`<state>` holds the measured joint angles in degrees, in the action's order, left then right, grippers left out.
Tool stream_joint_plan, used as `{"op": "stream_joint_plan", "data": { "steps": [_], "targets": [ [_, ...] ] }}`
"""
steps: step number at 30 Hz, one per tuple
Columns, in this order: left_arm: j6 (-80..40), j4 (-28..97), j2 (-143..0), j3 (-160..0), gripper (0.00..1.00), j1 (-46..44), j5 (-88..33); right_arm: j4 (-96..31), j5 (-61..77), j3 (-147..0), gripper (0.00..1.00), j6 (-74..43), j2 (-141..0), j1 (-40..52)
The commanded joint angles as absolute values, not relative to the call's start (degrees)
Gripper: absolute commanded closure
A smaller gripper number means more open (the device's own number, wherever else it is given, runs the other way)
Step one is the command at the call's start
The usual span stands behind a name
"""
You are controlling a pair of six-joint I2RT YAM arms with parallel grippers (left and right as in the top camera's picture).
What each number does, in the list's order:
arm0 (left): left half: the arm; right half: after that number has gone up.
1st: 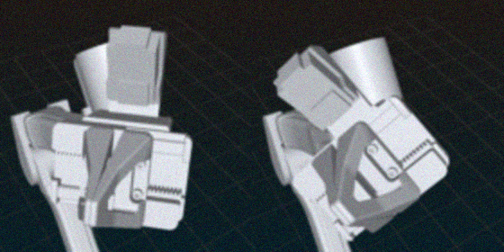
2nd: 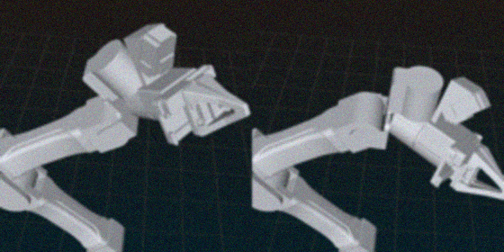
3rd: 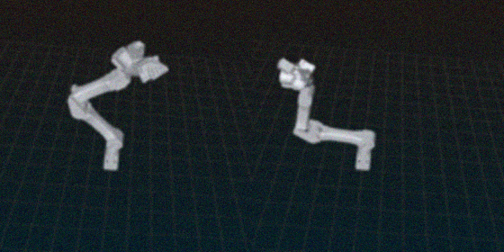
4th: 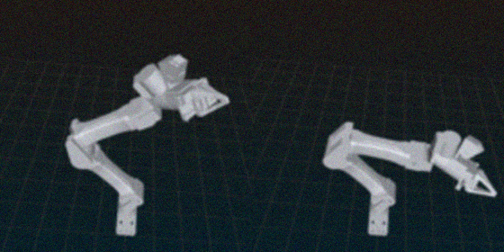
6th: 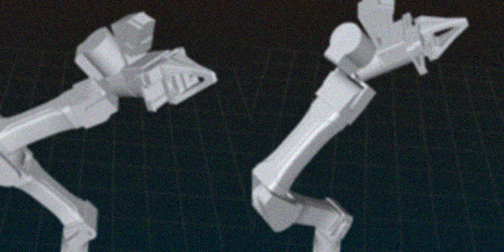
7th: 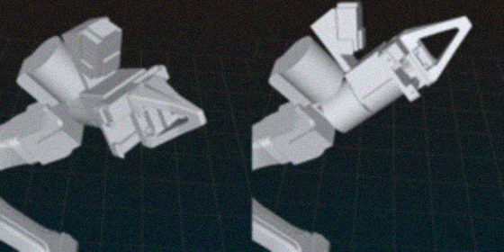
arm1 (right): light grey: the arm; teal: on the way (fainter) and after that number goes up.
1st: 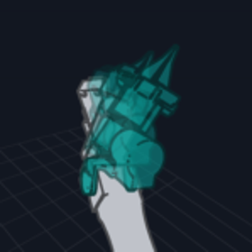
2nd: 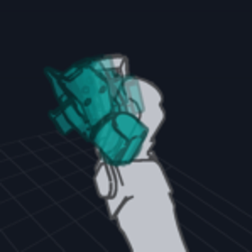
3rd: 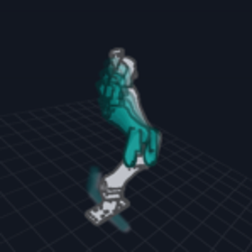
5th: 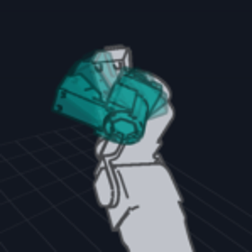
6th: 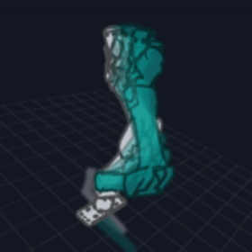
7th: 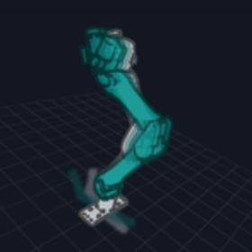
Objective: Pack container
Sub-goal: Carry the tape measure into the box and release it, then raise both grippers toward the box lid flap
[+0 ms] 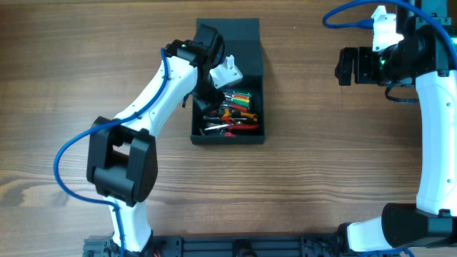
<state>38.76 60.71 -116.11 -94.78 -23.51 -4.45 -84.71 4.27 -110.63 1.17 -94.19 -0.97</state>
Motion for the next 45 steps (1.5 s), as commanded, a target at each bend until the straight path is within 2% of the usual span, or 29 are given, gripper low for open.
{"op": "stream_joint_plan", "data": {
  "steps": [1,2,5,6,14,15,17,19,21,26,35,37,45],
  "targets": [
    [40.23,61.19,-117.3,-94.65,0.96,-22.98,-5.78,-84.71,4.56,-110.13,0.0,1.5,-94.74,-1.06],
    [40.03,61.39,-117.32,-94.59,0.95,-22.96,-5.8,-84.71,4.56,-110.13,0.0,1.5,-94.74,-1.06],
    [40.03,61.58,-117.34,-94.56,0.74,-22.92,-5.82,-84.73,4.58,-110.13,0.0,1.5,-94.74,-1.04],
    [40.05,61.58,-117.34,-94.56,0.71,-22.92,-6.22,-84.77,4.58,-110.13,0.0,1.54,-94.74,-1.06],
    [40.05,61.58,-117.34,-94.56,0.64,-22.94,-8.14,-85.23,4.58,-110.13,0.0,1.5,-94.74,-1.06],
    [40.03,61.63,-117.34,-94.56,0.53,-22.94,-8.12,-85.41,4.56,-110.13,0.0,1.52,-94.74,-1.06],
    [40.03,61.95,-117.34,-94.56,0.47,-22.94,-8.12,-85.62,4.56,-110.13,0.0,1.52,-94.74,-1.06],
    [40.03,62.22,-117.34,-94.56,0.32,-22.92,-8.12,-85.73,4.56,-110.13,0.0,1.54,-94.74,-1.06],
    [40.03,62.39,-117.34,-94.56,0.25,-22.92,-8.12,-85.76,4.56,-110.13,0.0,1.54,-94.74,-1.06],
    [40.01,62.63,-117.34,-94.56,0.16,-22.92,-8.12,-85.78,4.56,-110.13,0.0,1.54,-94.74,-1.06],
    [38.04,62.17,-116.44,-94.67,0.1,-22.98,-7.88,-85.67,4.56,-110.13,0.0,1.54,-94.74,-1.06],
    [36.62,62.19,-115.07,-95.57,0.01,-22.98,-7.57,-85.08,4.56,-110.13,0.0,1.52,-94.74,-1.06],
    [23.66,62.7,-105.19,-104.44,0.0,-21.02,-3.01,-79.4,7.49,-110.26,0.03,0.43,-94.5,-1.04]
  ]
}}
